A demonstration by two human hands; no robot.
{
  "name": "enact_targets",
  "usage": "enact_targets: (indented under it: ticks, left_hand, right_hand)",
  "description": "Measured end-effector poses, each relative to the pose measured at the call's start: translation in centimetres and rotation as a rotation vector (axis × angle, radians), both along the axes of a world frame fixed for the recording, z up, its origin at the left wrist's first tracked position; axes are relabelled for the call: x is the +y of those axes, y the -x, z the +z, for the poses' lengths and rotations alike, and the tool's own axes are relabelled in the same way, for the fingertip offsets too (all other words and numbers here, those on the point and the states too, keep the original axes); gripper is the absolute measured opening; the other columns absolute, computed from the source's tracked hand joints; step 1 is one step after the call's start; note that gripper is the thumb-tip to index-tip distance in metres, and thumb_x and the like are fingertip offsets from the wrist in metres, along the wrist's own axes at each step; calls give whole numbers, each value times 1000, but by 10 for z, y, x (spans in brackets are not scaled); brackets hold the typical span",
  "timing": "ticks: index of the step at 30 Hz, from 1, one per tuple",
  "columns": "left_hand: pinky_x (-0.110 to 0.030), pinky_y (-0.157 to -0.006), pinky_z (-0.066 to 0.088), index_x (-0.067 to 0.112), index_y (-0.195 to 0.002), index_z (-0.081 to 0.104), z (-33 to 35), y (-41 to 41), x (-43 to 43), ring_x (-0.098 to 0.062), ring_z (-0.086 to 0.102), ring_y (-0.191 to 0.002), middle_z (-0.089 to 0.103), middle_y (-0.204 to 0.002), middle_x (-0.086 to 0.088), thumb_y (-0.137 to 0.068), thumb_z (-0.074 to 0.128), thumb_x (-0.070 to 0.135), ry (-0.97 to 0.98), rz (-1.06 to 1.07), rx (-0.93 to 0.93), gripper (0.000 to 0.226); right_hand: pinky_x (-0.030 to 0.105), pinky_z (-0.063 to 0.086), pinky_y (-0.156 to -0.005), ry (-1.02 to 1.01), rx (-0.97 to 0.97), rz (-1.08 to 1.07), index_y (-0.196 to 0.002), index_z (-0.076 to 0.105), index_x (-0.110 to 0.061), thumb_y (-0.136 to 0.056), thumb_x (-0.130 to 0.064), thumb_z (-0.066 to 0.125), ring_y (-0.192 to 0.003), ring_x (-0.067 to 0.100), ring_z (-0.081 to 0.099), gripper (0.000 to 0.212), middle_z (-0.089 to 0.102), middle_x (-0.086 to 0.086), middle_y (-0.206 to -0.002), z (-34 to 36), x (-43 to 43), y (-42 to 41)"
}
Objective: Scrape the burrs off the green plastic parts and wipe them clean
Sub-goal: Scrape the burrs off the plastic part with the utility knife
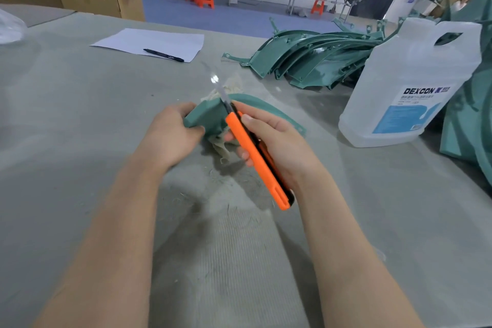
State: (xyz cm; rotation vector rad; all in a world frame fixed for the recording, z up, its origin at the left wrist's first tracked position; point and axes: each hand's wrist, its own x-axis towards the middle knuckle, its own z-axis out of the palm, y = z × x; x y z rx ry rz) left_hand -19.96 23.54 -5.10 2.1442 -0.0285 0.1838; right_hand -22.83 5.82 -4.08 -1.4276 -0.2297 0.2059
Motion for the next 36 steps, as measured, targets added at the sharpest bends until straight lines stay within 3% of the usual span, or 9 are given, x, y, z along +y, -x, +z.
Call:
enact_targets:
  ticks: [3,7,11,15,20,26,31,34,36]
  left_hand:
    - [-39,-76,49,13,-100,66,2,0,1,-25,59,-80,68,-94,-16,-87,58,3,45,-1,9,18]
    - [-26,-65,44,6,-76,57,1,0,-1,-23,51,-70,57,-73,-12,-88,52,-3,6,-34,-8,16]
    - [-40,-76,48,13,-99,66,2,2,-2,-32,61,-86,67,-94,-19,-87,55,2,11,2,-26,19]
    - [-34,-71,43,16,-98,65,0,1,-4,-31,59,-84,67,-93,-17,-86,54,3,6,24,-43,21]
    - [-31,-64,37,19,-88,59,-1,-2,-3,-25,50,-72,55,-70,-1,-86,54,1,18,25,-40,19]
    - [-30,-61,38,16,-96,63,-2,-2,-2,-19,50,-69,57,-74,0,-86,53,2,66,5,-28,20]
    - [-33,-74,47,17,-103,64,-2,-3,-3,-27,59,-85,66,-92,-8,-87,55,5,59,31,-1,21]
    - [-44,-88,50,13,-106,65,0,-1,-4,-31,62,-97,68,-101,-13,-87,54,5,65,23,-1,24]
    - [-43,-86,50,12,-105,65,0,-1,-4,-32,62,-97,68,-100,-15,-87,54,4,67,23,-5,22]
  right_hand:
    - [21,48,-47,8,-55,143,-130,57,-19,-103,-13,43,-50,13,54,31,70,7,-81,2,9,6]
    - [21,50,-49,53,-87,340,-118,63,-26,-100,-15,48,-51,13,57,26,73,8,-87,4,3,13]
    - [21,52,-53,-24,-83,39,-111,63,-15,-100,-15,49,-54,12,57,18,74,9,-93,11,-6,8]
    - [31,54,-77,314,-169,-233,-106,63,-18,-100,-22,52,-68,8,56,13,75,-3,-97,12,-17,5]
    - [38,57,-66,564,-351,-192,-94,49,-18,-101,-27,45,-59,12,62,12,58,1,-74,12,0,13]
    - [13,36,-64,682,-554,-193,-80,46,-42,-104,-38,35,-66,-3,50,26,54,-22,-64,6,13,13]
    - [26,40,-69,692,-556,-193,-74,44,-45,-101,-39,41,-75,12,56,28,49,-27,-58,3,14,11]
    - [22,32,-63,708,-573,-233,-73,43,-43,-101,-40,42,-64,5,46,28,47,-26,-56,1,15,11]
    - [21,29,-60,735,-579,-278,-74,43,-42,-100,-41,43,-61,5,41,26,46,-20,-55,-1,15,10]
